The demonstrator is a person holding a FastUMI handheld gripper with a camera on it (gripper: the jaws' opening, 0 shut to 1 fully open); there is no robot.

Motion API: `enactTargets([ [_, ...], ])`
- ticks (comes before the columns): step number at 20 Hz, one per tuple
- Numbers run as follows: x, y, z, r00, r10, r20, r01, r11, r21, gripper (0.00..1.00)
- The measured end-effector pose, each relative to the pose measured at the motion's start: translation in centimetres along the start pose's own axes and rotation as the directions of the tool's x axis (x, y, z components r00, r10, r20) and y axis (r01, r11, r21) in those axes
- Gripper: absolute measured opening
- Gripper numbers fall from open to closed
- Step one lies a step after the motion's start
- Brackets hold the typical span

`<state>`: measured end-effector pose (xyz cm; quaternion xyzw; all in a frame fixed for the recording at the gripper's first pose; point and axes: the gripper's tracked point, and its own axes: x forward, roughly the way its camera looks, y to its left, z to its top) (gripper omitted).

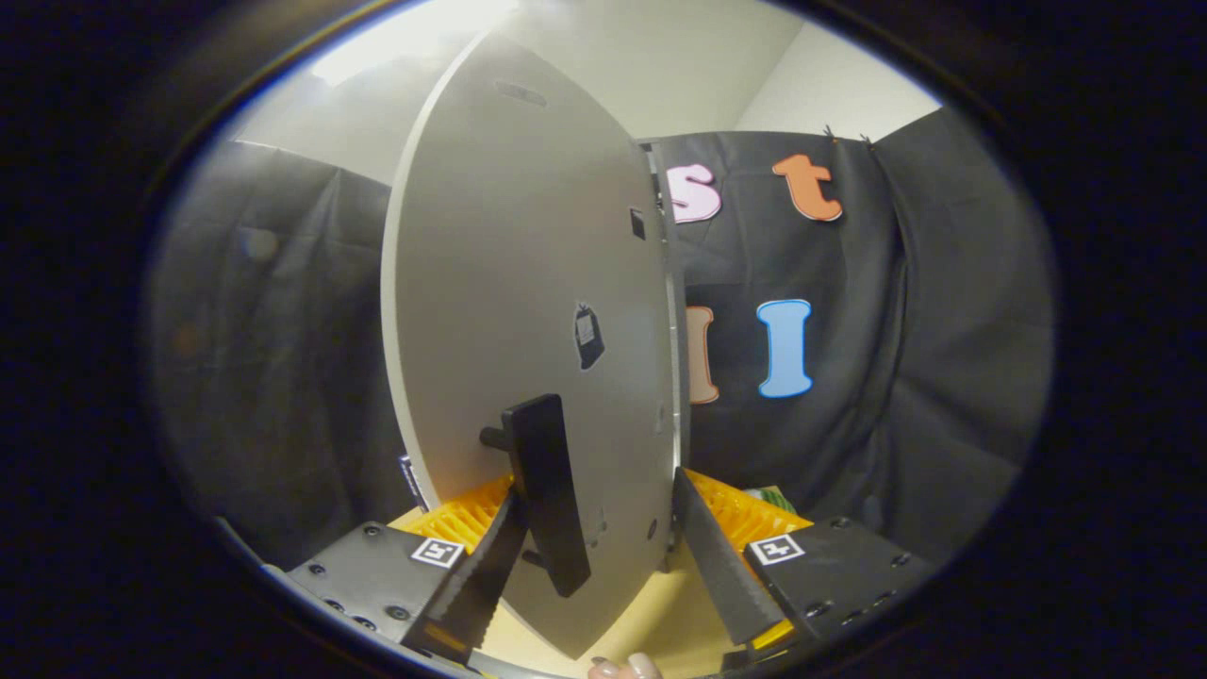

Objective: Open the shoe cabinet door, grab the shoes and put them into the shoe cabinet, then close the shoe cabinet door.

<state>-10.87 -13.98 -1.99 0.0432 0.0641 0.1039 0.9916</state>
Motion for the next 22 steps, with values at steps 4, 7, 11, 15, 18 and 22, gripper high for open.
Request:
enactTargets([
  [4,2.0,3.5,-0.8,1.0,-0.001,-0.007,0.001,1.0,-0.011,0.96],
  [7,3.5,5.7,-0.8,1.0,-0.014,0.003,0.014,0.999,-0.04,0.96],
  [11,5.9,8.5,-1.1,1.0,-0.007,0.013,0.008,0.999,-0.039,0.97],
  [15,9.0,11.2,-1.1,0.999,-0.007,0.031,0.009,0.998,-0.056,0.97],
  [18,11.1,12.7,-1.3,0.999,-0.016,0.038,0.018,0.999,-0.04,0.97],
  [22,14.5,14.6,-1.0,0.998,-0.04,0.058,0.041,0.999,-0.027,0.98],
])
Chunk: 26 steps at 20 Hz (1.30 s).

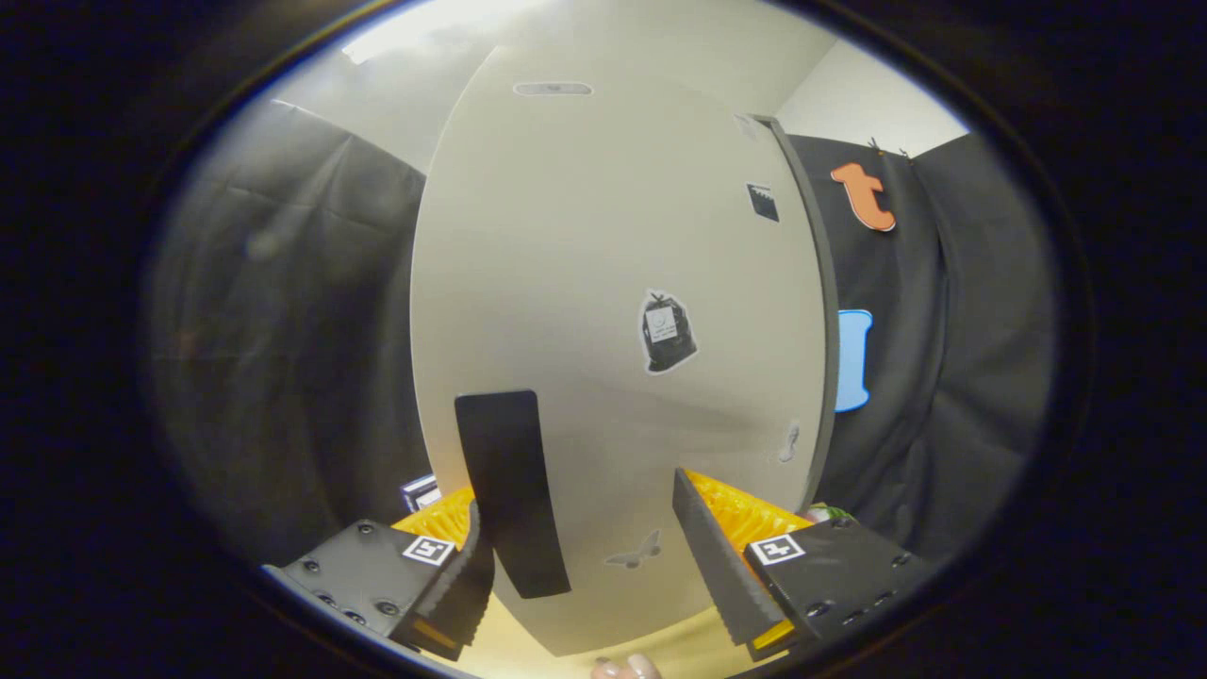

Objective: Open the shoe cabinet door, grab the shoes and put them into the shoe cabinet, then close the shoe cabinet door.

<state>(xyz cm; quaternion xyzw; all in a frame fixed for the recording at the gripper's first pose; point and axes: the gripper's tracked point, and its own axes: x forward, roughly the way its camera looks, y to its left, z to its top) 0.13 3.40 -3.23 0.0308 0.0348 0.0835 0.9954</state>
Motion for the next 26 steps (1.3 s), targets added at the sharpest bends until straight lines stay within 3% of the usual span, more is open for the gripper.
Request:
enactTargets([
  [15,9.0,4.2,0.9,0.996,-0.002,0.084,0.012,0.993,-0.116,0.97],
  [26,12.7,4.6,0.7,0.995,-0.079,0.063,0.083,0.994,-0.074,0.99],
])
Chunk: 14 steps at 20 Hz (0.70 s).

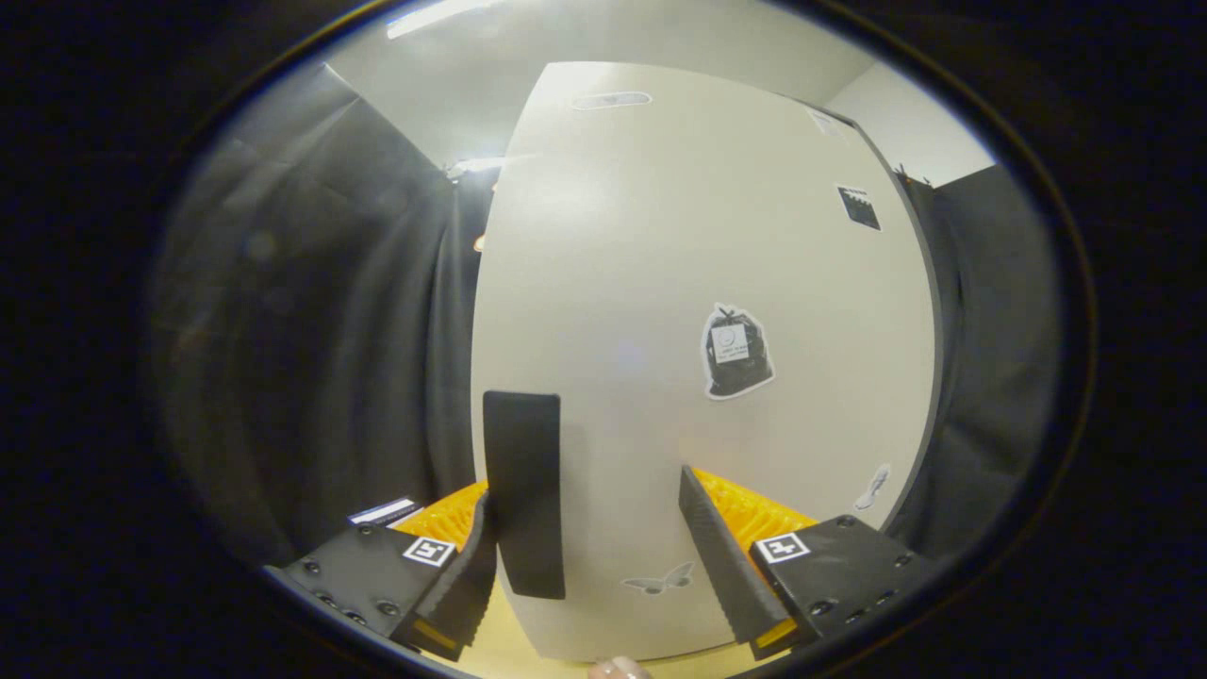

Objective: Open the shoe cabinet door, grab the shoes and put them into the shoe cabinet, then close the shoe cabinet door.

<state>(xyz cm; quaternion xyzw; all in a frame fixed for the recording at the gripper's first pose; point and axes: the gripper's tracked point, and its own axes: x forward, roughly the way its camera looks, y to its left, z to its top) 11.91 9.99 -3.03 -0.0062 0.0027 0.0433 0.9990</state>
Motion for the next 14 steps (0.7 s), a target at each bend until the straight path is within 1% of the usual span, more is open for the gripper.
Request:
enactTargets([
  [5,0.9,0.3,-0.5,0.999,-0.036,-0.004,0.036,0.999,0.03,0.99],
  [14,1.9,0.4,-0.7,0.997,-0.082,-0.002,0.082,0.996,0.023,0.99],
])
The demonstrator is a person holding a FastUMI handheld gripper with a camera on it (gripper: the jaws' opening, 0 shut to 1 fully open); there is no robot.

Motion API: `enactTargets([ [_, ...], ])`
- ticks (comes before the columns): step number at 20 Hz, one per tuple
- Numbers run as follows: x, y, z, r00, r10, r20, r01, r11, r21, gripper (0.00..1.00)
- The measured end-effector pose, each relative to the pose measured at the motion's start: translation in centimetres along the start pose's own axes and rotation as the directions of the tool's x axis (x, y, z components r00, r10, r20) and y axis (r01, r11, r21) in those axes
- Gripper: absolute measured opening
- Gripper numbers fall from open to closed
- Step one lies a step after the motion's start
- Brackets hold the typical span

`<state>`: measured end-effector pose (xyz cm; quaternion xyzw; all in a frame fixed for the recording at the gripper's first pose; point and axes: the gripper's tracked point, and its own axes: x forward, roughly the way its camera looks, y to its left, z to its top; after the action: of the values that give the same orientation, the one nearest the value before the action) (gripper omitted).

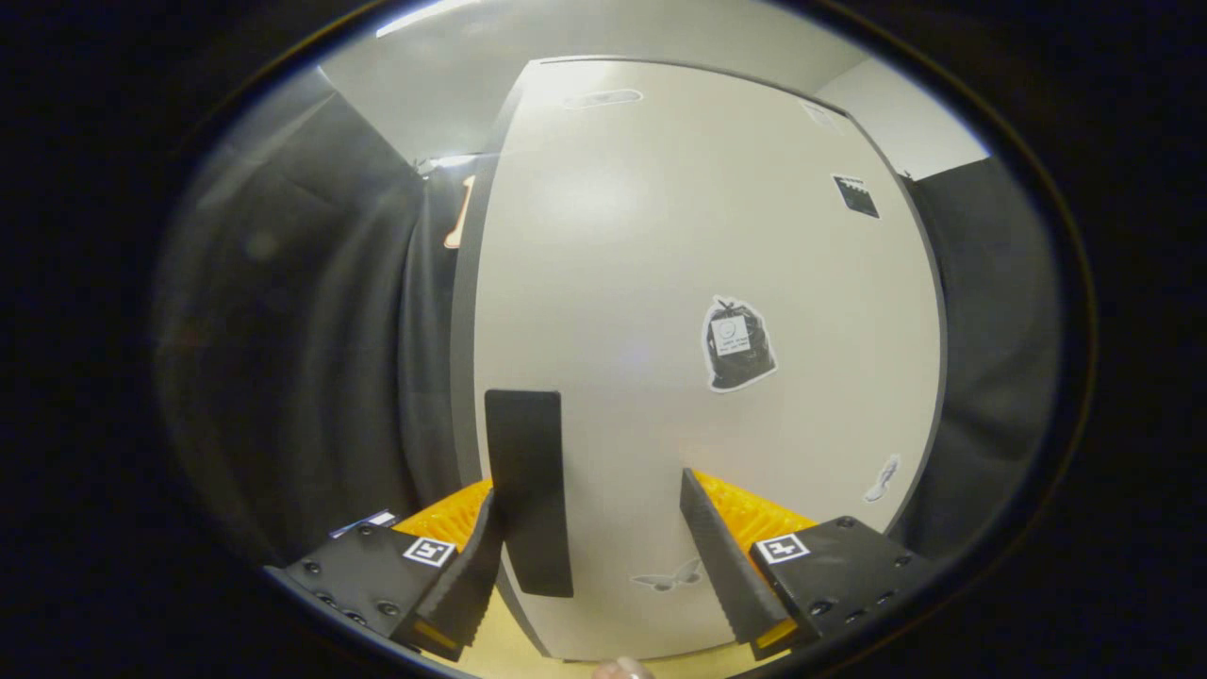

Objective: Open the shoe cabinet door, grab the shoes and put them into the shoe cabinet, then close the shoe cabinet door.

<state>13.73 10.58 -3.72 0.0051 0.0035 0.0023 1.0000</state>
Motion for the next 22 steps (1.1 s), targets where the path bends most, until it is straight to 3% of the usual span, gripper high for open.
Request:
enactTargets([
  [14,0.1,0.4,-0.6,0.999,0.021,-0.041,-0.019,0.999,0.042,0.99],
  [19,-2.6,0.2,-0.4,0.998,0.053,-0.044,-0.05,0.997,0.066,0.99],
  [22,-5.3,-2.7,0.3,0.999,0.027,-0.02,-0.025,0.996,0.088,0.99],
])
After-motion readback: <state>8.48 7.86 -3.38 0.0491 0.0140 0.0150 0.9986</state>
